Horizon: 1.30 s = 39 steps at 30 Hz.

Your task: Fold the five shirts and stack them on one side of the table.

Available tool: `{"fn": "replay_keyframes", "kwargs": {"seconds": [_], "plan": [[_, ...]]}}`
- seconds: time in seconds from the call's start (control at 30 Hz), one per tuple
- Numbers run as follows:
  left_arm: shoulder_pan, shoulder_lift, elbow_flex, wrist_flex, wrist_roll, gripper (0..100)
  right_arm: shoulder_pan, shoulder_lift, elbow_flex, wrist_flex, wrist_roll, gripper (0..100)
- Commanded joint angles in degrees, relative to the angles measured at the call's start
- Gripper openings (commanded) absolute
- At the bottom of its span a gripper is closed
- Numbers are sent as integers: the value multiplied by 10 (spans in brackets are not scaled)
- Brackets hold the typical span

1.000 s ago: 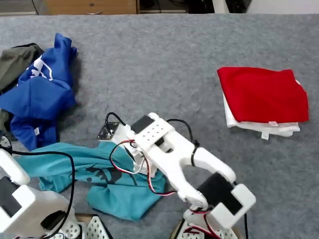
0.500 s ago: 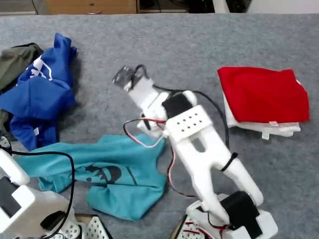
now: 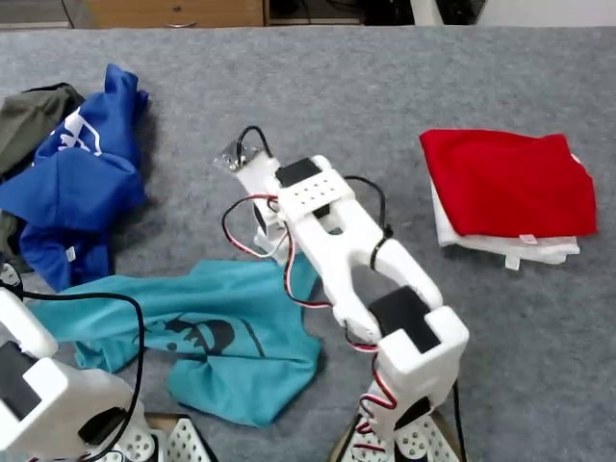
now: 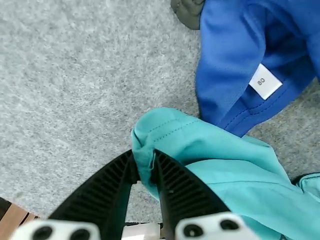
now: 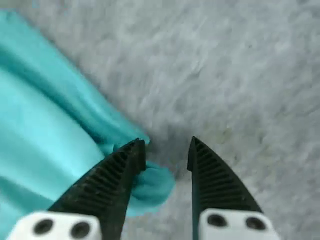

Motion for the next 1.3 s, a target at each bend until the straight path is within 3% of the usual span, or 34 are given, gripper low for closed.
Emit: {"fn": "replay_keyframes", "kwargs": {"seconds": [0.0,0.13,0.4,0.53,0.67,0.77,0.9,1.03,1.13,1.27], "plan": [[2,-3,-7,-4,-5,19,-12,-50,12,48,35,146],[2,-3,-7,-6,-5,19,-53,-131,117,51,69,43],[3,-3,-7,-6,-5,19,-139,-286,282,26,130,58],[4,-3,-7,-6,-5,19,-80,-350,274,4,130,58],[3,-3,-8,-6,-6,19,0,-424,238,-59,81,57],[3,-3,-8,-6,-6,19,18,-446,225,-118,45,55],[6,-3,-8,-5,-6,19,19,-393,239,-213,-22,55],[6,-3,-6,-6,-4,19,18,-237,222,-295,-69,55],[11,-3,-4,-6,-4,19,14,-97,125,-244,-83,58],[12,-3,-3,-4,-4,19,-33,28,-46,-90,-61,58]]}}
